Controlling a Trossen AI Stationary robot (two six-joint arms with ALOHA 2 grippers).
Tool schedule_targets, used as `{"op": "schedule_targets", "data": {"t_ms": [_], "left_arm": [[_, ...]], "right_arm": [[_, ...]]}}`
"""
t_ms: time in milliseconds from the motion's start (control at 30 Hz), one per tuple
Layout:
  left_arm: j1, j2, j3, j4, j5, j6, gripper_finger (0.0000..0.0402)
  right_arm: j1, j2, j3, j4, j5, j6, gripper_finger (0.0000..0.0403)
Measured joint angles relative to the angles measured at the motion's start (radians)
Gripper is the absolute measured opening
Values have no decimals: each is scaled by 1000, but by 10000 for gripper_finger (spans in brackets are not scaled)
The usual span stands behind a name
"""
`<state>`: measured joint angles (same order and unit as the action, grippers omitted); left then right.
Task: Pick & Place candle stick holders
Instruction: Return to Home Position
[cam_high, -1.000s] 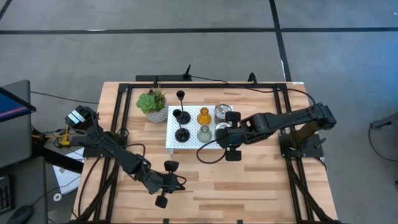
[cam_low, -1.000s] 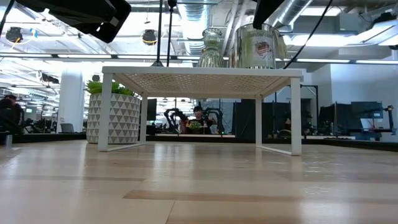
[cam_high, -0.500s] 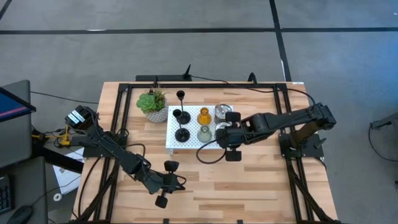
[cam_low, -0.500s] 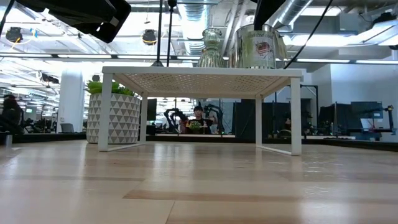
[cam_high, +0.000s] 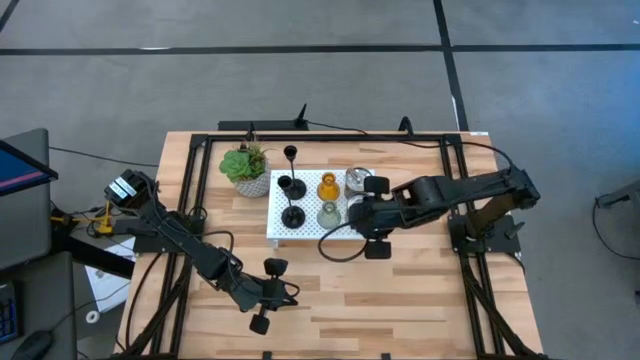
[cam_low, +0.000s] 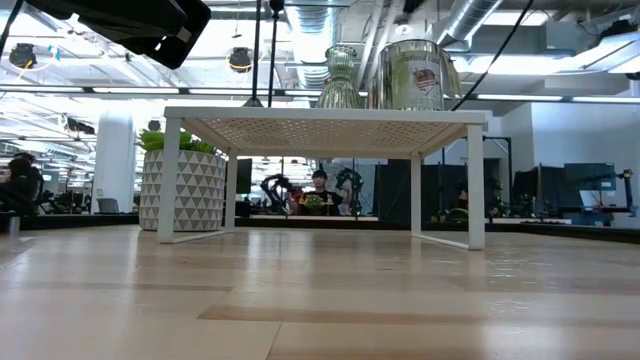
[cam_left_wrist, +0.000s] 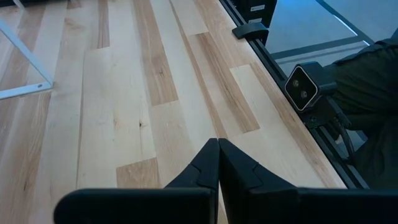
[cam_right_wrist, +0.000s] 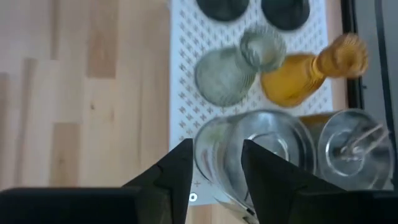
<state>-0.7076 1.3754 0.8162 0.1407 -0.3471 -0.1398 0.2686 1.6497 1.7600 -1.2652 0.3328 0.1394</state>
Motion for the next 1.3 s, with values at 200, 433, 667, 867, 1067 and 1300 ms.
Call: {"op": "schedule_targets", "data": {"t_ms": [200,433,667,867,1067,1300], "left_arm": [[0,0,0,0,0,0,3],[0,0,0,0,0,0,3],[0,0,0,1,0,0,3],[0,0,0,13,-41,21,3],[14,0,0,29,-58,143,3],[178,-15,0,136,113,240,3]], "right_arm": [[46,-2,167,-77,0,0,127],[136,-6,234,-227,3,76,87],[248,-24,195,-239,8,100,11],[308,-61,197,-188,67,95,2],[367,-123,197,-125,115,63,1],[417,-134,197,-90,167,9,1]]}}
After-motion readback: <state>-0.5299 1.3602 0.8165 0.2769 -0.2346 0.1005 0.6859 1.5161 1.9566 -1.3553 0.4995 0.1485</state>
